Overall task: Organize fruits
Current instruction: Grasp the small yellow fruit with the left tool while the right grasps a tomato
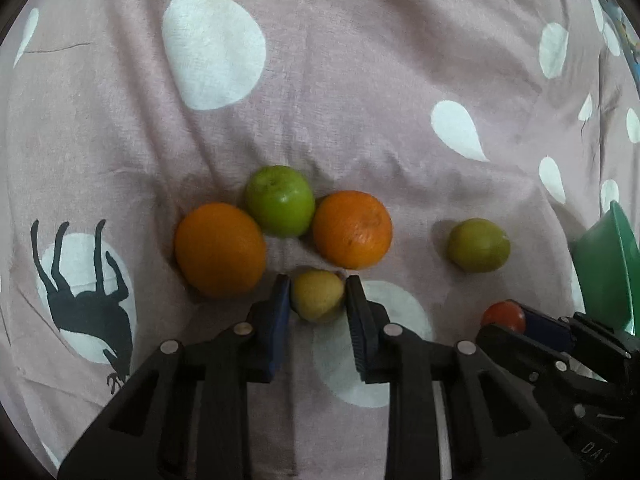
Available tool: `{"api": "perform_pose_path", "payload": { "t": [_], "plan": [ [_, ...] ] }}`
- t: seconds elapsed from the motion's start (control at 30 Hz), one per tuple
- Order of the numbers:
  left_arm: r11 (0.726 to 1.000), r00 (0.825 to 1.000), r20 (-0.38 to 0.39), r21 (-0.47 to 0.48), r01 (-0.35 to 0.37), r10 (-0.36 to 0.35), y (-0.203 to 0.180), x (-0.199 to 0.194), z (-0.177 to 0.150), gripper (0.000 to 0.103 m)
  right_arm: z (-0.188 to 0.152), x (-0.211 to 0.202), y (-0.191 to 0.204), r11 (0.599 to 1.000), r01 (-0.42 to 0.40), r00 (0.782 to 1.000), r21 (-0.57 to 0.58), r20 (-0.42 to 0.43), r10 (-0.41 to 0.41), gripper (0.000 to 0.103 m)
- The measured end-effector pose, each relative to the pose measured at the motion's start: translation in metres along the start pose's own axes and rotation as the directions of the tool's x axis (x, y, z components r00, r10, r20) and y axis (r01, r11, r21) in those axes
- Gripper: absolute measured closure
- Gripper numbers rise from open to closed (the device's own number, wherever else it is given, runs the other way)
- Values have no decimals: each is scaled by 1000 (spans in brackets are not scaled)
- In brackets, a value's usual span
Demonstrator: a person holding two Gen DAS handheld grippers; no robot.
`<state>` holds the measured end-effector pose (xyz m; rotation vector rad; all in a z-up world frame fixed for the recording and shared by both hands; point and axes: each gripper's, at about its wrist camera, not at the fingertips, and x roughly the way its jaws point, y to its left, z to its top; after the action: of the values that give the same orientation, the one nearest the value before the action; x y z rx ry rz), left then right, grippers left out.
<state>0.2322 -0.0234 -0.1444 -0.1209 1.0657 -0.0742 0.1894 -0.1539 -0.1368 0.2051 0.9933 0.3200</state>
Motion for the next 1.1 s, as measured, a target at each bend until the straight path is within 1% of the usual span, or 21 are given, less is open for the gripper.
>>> {"api": "perform_pose_path", "payload": {
  "t": [0.07, 0.13, 0.2, 0.27, 0.37, 0.47, 0.77, 0.9, 1.1],
  "plan": [
    [999, 1000, 2, -24, 21, -21, 11, 0, 1, 76, 0, 0, -1, 1000, 3, 1000, 5, 2, -3, 73],
    [999, 999, 0, -29, 35, -35, 16, -2, 1, 75, -1, -1, -2, 1000, 2, 1000, 6, 4, -2, 73],
    [999, 999, -2, -18, 47, -47, 21, -2, 2, 76, 0, -2, -2, 1000, 5, 1000, 3, 6, -5, 73],
    [999, 999, -4, 2, 44, -44, 21, -7, 2, 76, 1, -3, -1, 1000, 7, 1000, 1, 10, -7, 73],
    [999, 999, -16, 2, 51, -51, 21, -13, 1, 76, 0, -3, -1, 1000, 5, 1000, 6, 12, -5, 73],
    [997, 997, -18, 8, 72, -72, 23, -23, -6, 76, -3, -4, 0, 1000, 5, 1000, 5, 9, -5, 73],
    [987, 988, -2, 38, 154, -154, 28, -74, -33, 76, -15, -23, 4, 1000, 0, 999, 18, 32, -1, 73],
    [985, 986, -2, 29, 169, -169, 29, -91, -51, 76, -26, -35, 8, 1000, -7, 999, 21, 41, 6, 73],
    [982, 982, 4, 10, 189, -189, 40, -119, -83, 76, -49, -55, 22, 1000, -16, 998, 19, 57, 15, 73]
  ]
}}
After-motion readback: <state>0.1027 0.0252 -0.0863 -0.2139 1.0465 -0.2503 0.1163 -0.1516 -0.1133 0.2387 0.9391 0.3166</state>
